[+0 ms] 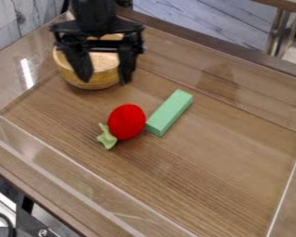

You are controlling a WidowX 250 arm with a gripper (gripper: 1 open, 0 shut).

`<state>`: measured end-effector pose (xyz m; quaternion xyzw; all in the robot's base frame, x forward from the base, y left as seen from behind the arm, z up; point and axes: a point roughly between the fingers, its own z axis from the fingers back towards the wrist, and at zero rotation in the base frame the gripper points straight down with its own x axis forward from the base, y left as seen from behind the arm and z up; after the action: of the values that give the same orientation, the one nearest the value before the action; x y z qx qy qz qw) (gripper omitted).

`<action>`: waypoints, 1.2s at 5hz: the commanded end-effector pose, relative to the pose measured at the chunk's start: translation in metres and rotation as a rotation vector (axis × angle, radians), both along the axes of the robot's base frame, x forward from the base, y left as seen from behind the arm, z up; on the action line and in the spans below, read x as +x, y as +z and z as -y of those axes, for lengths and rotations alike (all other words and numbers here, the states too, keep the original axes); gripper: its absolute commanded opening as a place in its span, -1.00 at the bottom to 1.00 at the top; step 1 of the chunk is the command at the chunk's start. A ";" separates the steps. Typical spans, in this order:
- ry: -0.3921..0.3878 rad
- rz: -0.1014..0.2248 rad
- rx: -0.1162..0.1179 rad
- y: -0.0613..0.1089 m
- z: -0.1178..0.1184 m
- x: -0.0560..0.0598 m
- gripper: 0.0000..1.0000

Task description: Move the red fruit to the left

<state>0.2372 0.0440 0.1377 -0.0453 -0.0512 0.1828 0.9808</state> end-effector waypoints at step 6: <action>-0.007 0.040 0.029 -0.026 0.130 0.044 1.00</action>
<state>0.2764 -0.0871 0.1011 -0.0274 -0.0549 0.1760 0.9825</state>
